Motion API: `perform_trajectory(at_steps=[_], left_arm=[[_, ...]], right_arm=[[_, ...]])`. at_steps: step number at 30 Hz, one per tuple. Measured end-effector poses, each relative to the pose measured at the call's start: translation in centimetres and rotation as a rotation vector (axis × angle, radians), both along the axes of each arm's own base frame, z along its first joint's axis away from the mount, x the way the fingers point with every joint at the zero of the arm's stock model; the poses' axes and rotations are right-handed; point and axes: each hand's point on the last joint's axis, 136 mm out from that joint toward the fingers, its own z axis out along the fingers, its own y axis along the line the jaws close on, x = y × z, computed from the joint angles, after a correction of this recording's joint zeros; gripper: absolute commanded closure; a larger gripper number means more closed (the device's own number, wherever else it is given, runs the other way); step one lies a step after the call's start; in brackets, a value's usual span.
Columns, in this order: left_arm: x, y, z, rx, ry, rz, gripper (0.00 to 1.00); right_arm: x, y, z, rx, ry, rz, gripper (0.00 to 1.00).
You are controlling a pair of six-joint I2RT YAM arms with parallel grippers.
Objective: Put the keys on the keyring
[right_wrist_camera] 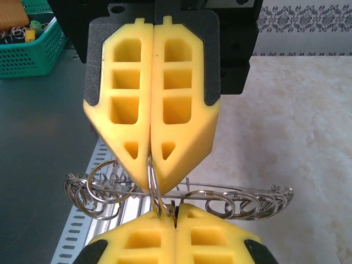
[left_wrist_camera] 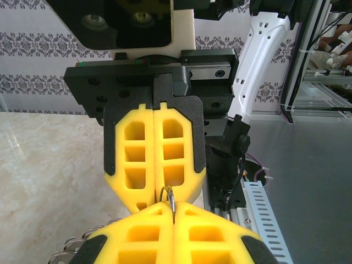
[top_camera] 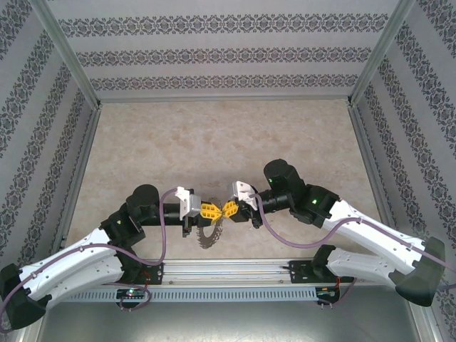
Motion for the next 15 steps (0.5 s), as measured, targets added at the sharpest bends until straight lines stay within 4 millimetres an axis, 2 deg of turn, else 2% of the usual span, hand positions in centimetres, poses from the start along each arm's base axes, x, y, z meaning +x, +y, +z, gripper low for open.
perform_trajectory(at_steps=[9,15], left_arm=[[-0.1,-0.1,-0.2,0.014,0.012,-0.01,1.0],[-0.3,0.2,0.9,0.001,-0.023,-0.009,1.0]], right_arm=[[-0.1,-0.2,-0.1,-0.008,0.014,0.0,1.0],[-0.5,-0.5,1.2,0.034,-0.017,0.007,0.99]])
